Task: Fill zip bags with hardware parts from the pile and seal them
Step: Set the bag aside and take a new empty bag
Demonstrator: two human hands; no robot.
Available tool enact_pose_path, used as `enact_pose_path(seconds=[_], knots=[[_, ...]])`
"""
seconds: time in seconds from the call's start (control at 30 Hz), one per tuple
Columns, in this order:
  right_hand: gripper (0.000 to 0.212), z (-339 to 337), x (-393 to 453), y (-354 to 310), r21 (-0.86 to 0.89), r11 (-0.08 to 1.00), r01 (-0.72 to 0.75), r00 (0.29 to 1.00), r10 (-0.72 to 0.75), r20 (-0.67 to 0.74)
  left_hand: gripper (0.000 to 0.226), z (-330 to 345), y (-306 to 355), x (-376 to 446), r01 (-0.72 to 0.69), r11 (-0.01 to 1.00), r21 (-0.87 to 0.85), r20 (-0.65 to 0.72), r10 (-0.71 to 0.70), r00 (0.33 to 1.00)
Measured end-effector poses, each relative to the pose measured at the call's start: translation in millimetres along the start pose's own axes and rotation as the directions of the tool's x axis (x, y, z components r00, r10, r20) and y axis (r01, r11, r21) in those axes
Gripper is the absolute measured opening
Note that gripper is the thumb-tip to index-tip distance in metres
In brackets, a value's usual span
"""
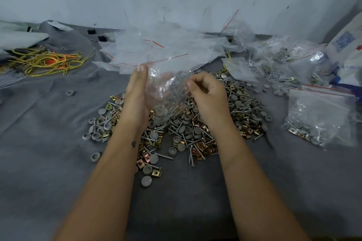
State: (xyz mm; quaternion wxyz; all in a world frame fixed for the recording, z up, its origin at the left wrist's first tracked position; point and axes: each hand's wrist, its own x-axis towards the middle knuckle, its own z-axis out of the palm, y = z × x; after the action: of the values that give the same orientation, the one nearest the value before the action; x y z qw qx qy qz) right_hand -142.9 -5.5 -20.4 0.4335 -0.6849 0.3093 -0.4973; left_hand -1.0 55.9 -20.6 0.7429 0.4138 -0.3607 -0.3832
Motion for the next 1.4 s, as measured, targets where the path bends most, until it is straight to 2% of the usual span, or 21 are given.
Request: enact_pose_path(seconds=[0.07, 0.17, 0.33, 0.37, 0.47, 0.53, 0.63, 0.73, 0.8, 0.87, 0.9, 0.97, 1.07, 1.17, 1.27, 1.4], knots=[[0.009, -3, 2, -7, -0.001, 1.0, 0.003, 0.999, -0.003, -0.042, 0.08, 3, 0, -1, 0.027, 0.999, 0.042, 0.018, -0.028, 0.999], [0.009, -14, 3, -19, -0.015, 1.0, 0.016, 0.992, -0.017, -0.123, 0.069, 10, -4, -3, -0.002, 0.989, 0.145, 0.122, -0.016, 0.992], [0.009, -51, -4, -32, -0.054, 0.998, 0.023, 0.97, -0.035, -0.242, 0.078, 42, -18, -13, -0.027, 0.943, 0.332, 0.24, -0.057, 0.969], [0.009, -61, -6, -34, -0.057, 0.998, 0.016, 0.962, -0.031, -0.271, 0.07, 52, -23, -15, -0.03, 0.929, 0.368, 0.253, -0.069, 0.965], [0.012, -92, -13, -37, -0.056, 0.998, 0.01, 0.917, -0.031, -0.399, 0.02, 88, -38, -22, -0.034, 0.917, 0.398, 0.27, -0.081, 0.96], [0.012, -114, -18, -39, -0.043, 0.999, -0.012, 0.875, -0.01, -0.483, 0.008, 114, -46, -25, 0.004, 0.927, 0.374, 0.269, -0.112, 0.957], [0.014, -148, -25, -41, -0.012, 0.999, -0.039, 0.808, 0.024, -0.589, 0.008, 152, -53, -32, 0.046, 0.932, 0.36, 0.327, -0.172, 0.929], [0.012, -179, -31, -38, -0.05, 0.992, -0.114, 0.715, 0.047, -0.698, 0.01, 182, -59, -41, 0.034, 0.936, 0.352, 0.345, -0.163, 0.924], [0.012, -195, -34, -33, -0.05, 0.975, -0.216, 0.631, 0.1, -0.77, 0.036, 196, -60, -48, 0.024, 0.943, 0.331, 0.37, -0.153, 0.916], [0.032, -208, -35, -27, -0.107, 0.914, -0.391, 0.53, 0.129, -0.838, 0.059, 202, -60, -53, 0.047, 0.948, 0.315, 0.378, -0.17, 0.91], [0.046, -212, -36, -25, -0.149, 0.868, -0.475, 0.5, 0.127, -0.857, 0.062, 203, -60, -54, 0.077, 0.953, 0.292, 0.369, -0.187, 0.91], [0.065, -211, -38, -26, -0.186, 0.818, -0.545, 0.483, 0.124, -0.867, 0.06, 200, -59, -55, 0.109, 0.967, 0.23, 0.355, -0.187, 0.916], [0.066, -193, -37, -26, -0.225, 0.814, -0.535, 0.516, 0.104, -0.851, 0.057, 193, -54, -56, 0.083, 0.971, 0.222, 0.343, -0.158, 0.926], [0.058, -161, -33, -26, -0.262, 0.844, -0.467, 0.59, 0.077, -0.804, 0.057, 182, -50, -52, 0.083, 0.973, 0.213, 0.32, -0.15, 0.935], [0.045, -118, -25, -22, -0.342, 0.867, -0.362, 0.728, 0.034, -0.684, 0.055, 165, -41, -46, 0.029, 0.975, 0.218, 0.305, -0.097, 0.948], [0.032, -55, -9, -16, -0.435, 0.872, -0.226, 0.9, 0.016, -0.435, 0.053, 124, -31, -31, -0.017, 0.969, 0.247, 0.249, -0.046, 0.968]])
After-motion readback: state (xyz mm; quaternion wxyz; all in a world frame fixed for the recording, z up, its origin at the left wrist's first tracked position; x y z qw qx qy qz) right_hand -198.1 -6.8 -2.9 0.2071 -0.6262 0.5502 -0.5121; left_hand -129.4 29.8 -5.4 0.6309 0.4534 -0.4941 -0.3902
